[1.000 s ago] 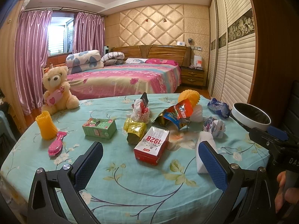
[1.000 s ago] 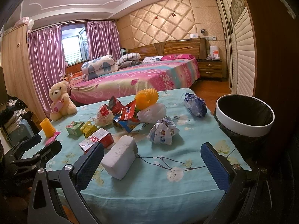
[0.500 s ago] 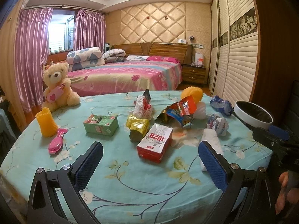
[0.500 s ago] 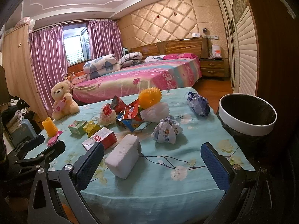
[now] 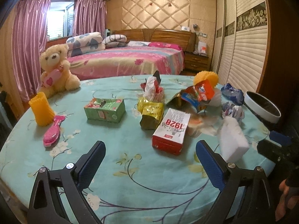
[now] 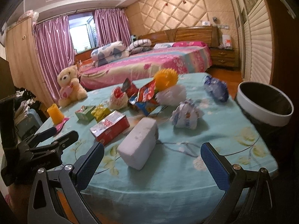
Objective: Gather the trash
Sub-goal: 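Grasp the red-and-white carton with the left tool while the right tool grasps the white foam block, then carry the carton with the left tool while the right tool carries the foam block over the white bin, then open the left tool to drop the carton while the right tool drops the foam block into the bin, then move both open tools back toward the trash on the table, then grasp the orange snack wrapper with the left tool while the right tool grasps crumpled white paper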
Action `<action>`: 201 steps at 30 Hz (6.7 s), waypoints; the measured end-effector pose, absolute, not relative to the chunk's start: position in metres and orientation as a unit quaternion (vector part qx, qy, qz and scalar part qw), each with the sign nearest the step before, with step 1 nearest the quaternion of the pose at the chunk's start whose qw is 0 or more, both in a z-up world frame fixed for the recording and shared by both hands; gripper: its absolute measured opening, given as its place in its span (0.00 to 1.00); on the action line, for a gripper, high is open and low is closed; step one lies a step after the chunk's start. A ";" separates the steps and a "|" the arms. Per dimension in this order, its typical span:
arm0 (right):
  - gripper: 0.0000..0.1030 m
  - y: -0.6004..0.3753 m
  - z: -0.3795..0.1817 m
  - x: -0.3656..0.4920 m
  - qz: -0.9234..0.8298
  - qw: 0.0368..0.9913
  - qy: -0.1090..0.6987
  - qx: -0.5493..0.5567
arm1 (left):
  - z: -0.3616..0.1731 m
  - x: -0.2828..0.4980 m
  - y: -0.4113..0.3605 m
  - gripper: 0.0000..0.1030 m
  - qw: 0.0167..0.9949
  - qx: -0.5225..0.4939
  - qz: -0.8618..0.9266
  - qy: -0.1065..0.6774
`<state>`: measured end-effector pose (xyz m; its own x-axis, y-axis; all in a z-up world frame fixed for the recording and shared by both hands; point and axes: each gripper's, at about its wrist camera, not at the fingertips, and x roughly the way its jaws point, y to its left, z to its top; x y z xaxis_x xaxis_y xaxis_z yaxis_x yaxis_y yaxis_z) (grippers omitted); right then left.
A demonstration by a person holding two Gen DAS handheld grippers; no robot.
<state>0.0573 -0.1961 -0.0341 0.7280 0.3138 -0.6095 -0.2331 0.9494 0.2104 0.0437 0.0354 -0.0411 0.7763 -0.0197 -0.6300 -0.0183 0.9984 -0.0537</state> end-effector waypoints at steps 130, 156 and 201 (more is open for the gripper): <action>0.73 -0.497 -0.040 0.176 0.041 0.889 0.381 0.251 | -0.028 0.246 -0.272 0.66 0.900 0.070 -0.228 0.364; 0.88 -0.363 -0.033 0.137 0.126 0.895 0.380 0.197 | -0.022 0.142 -0.109 0.69 0.921 -0.025 -0.103 0.375; 0.28 -0.267 -0.077 0.173 0.183 0.869 0.429 0.164 | -0.037 0.191 -0.048 0.00 0.921 -0.052 -0.080 0.378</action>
<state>0.1732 -0.2667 -0.0771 0.5655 0.4587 -0.6854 -0.1766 0.8791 0.4427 0.1914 -0.0480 -0.0371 0.7009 -0.1870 -0.6883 0.1090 0.9818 -0.1558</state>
